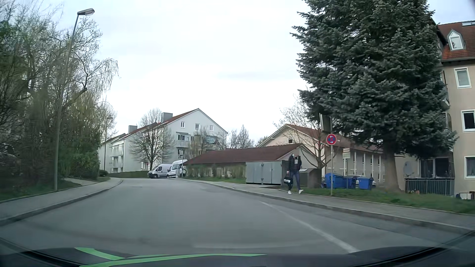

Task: Follow the waypoints while adhering to traffic rules and regulations

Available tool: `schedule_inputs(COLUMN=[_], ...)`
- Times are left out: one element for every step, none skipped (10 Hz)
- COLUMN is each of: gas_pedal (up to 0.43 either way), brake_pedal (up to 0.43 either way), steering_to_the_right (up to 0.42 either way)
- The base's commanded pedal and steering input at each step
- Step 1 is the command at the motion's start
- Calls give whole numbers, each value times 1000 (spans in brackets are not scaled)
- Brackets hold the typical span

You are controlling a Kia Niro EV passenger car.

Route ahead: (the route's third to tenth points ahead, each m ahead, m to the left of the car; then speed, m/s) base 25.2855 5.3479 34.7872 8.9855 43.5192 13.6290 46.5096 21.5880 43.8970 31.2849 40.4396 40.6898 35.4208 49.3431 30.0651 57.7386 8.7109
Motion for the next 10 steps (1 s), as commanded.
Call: schedule_inputs(gas_pedal=[169, 169, 169, 110, 28, 28, 28, 39, 59, 59], brake_pedal=[0, 0, 0, 0, 0, 0, 0, 0, 0, 0], steering_to_the_right=[-67, -67, -68, -68, -69, -70, -70, -70, -69, -66])
